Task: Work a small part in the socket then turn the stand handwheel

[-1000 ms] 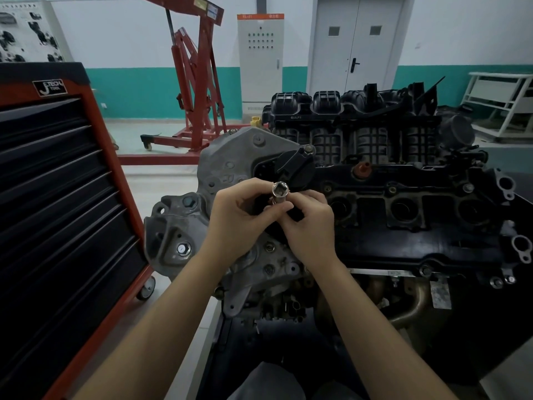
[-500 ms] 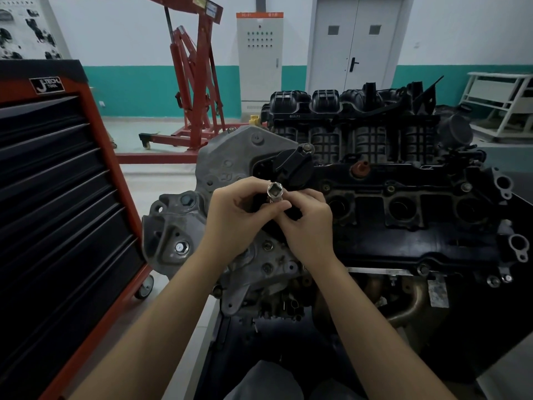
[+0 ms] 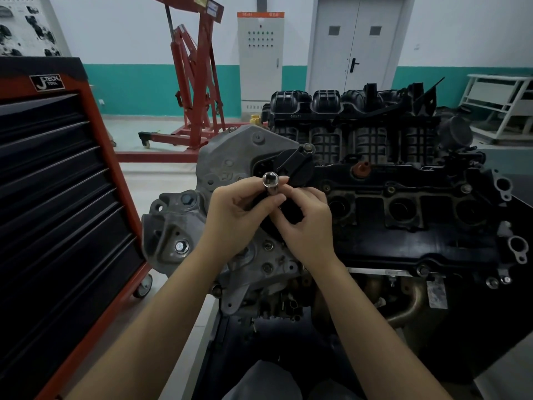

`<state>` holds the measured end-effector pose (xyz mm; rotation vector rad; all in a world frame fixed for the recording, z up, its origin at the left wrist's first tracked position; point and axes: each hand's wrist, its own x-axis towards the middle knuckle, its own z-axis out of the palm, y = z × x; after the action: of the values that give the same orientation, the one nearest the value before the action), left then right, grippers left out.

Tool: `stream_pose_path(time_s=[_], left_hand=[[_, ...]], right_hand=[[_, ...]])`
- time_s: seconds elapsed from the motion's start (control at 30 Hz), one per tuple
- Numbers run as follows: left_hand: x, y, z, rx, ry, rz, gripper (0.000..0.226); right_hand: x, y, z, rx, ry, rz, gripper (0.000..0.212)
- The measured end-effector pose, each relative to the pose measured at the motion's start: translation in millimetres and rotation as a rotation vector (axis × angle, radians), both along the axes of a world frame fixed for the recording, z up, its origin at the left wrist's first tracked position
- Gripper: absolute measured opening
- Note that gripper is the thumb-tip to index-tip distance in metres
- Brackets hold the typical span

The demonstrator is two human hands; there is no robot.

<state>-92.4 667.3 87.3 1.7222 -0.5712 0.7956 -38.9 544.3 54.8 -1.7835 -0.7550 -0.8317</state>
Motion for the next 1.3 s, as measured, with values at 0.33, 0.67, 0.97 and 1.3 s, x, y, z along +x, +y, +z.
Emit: stream_pose_path(time_s=[0.33, 0.67, 0.97, 1.3], left_hand=[[3.3, 0.7, -1.0, 0.060, -0.025, 0.065, 0.021], [3.8, 0.9, -1.0, 0.067, -0.004, 0.010, 0.018], [4.2, 0.5, -1.5, 0.078, 0.012, -0.011, 0.026], [3.7, 0.4, -2.5, -0.011, -0.009, -0.034, 0.029]], right_hand=[[1.7, 0.4, -2.6, 0.035, 0.012, -0.008, 0.020], [3.6, -0.9, -3.9, 0.035, 0.019, -0.005, 0.011], [2.3, -1.2, -3.3, 0.024, 0.014, 0.001, 0.020], [0.5, -1.7, -1.3, -0.008, -0.012, 0.005, 0.016]])
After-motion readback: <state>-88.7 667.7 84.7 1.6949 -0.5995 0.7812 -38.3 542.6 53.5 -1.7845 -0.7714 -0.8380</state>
